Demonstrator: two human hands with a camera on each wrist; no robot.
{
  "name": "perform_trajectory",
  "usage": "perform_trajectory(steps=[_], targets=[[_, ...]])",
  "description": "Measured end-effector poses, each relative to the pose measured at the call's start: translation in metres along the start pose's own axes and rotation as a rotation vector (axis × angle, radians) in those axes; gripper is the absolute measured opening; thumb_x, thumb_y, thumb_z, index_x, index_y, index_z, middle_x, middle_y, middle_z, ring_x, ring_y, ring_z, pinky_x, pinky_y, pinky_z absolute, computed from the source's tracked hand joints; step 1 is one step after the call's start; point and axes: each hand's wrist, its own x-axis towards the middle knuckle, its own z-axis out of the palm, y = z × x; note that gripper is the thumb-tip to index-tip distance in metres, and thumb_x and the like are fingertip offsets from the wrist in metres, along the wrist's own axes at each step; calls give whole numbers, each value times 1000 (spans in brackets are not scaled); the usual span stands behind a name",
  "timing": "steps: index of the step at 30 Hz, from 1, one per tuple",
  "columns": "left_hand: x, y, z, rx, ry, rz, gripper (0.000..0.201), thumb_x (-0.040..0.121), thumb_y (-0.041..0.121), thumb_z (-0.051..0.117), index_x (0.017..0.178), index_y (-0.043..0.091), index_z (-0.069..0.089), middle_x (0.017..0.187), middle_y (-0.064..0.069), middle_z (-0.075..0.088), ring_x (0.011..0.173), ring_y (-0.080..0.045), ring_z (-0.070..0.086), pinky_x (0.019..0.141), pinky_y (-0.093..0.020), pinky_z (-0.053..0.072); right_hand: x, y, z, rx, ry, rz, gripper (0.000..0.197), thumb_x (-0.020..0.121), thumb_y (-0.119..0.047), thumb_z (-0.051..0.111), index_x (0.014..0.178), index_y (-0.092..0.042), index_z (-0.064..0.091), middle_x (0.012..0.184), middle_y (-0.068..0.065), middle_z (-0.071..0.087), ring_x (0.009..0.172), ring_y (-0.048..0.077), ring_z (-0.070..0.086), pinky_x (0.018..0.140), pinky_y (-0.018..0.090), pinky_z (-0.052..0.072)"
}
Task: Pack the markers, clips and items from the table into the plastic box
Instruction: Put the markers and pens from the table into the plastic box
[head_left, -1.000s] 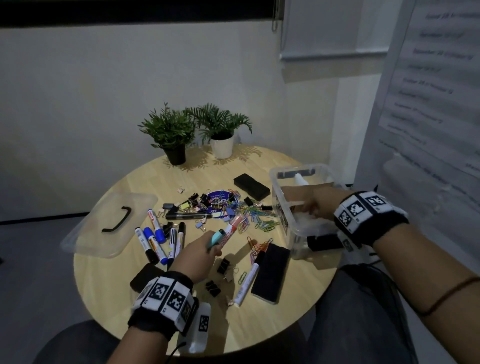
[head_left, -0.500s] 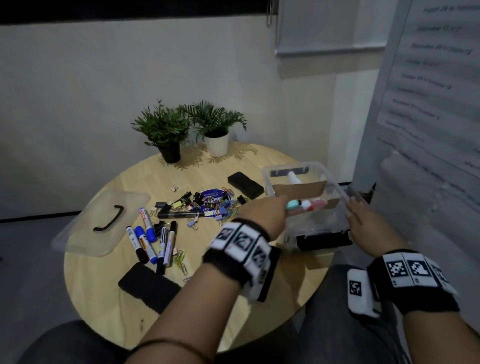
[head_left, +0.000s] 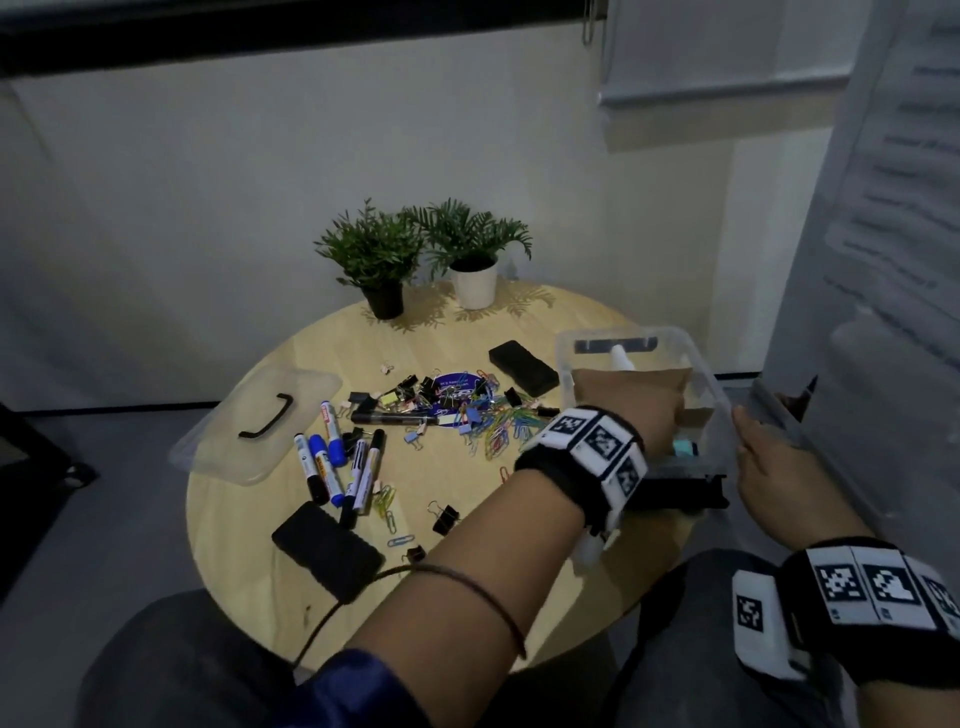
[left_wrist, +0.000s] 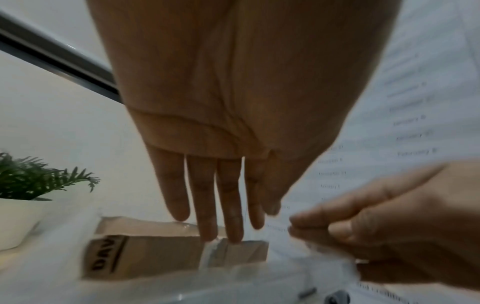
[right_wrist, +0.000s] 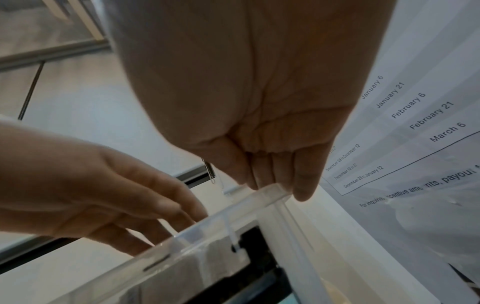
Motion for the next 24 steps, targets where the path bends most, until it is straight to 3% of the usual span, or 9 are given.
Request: perform_trajectory(steps=[2,5,8,11,15,18,21,22,24], targets=[[-28,-17,-7,-192,113,53,30,98,12,41,125,10,55,129,-14,58,111,-27,57,93,-34,46,-3,-4,-2,-3,1,19,48,101,-17,32,149,-18,29,148,19,39,133,36,41,107,40,34],[-88,-63,-8,-265,245,22,29,99,19,42,123,16,57,125,-4,60,113,-21,56,94,-36,47,-8,-16,-2,-12,-3,18,46,99,-13,37,146,-12,34,145,21,43,129,37,43,101,40,37],[-149,-139,-2,-285,291,-198,27,101,27,40,122,25,57,126,6,60,114,-12,56,97,-32,45,-8,-50,12,-30,136,-227,41,93,-4,48,133,-5,48,139,19,47,127,35,43,103,42,35],[-192,-207,2,-237,299,-491,25,99,30,41,114,28,61,117,3,66,106,-18,61,93,-36,49,-14,-99,31,157,220,-401,31,94,-14,48,123,-14,56,130,6,55,124,25,48,103,43,41],[-231,-285,8,-149,306,-839,23,94,34,47,106,24,65,110,-1,69,100,-22,63,87,-35,51,-8,-198,104,232,-49,-417,15,94,-18,50,101,-18,63,99,-3,62,93,14,58,75,26,42],[-223,-310,14,-108,186,-947,26,92,37,49,100,18,65,103,-4,70,93,-23,64,82,-31,51,10,-249,179,132,-268,-344,19,92,-15,48,90,-11,67,97,6,68,90,22,64,72,25,44],[-203,-319,20,-86,117,-988,26,90,36,49,103,16,61,107,-7,67,96,-26,63,84,-33,51,23,-274,241,-21,-376,-241,17,90,-18,51,82,-7,62,91,14,65,82,27,63,73,31,48],[-196,-321,22,-93,114,-987,26,91,36,49,104,16,59,109,-7,66,98,-26,63,84,-32,50,25,-278,255,-56,-389,-212,15,90,-21,54,85,-8,60,93,14,63,84,28,62,74,32,47],[-183,-323,24,-127,103,-986,31,93,39,47,111,16,58,113,-8,65,102,-27,62,84,-32,46,30,-281,277,-88,-390,-158,29,89,-26,57,109,-6,54,115,14,57,107,31,58,83,35,47]])
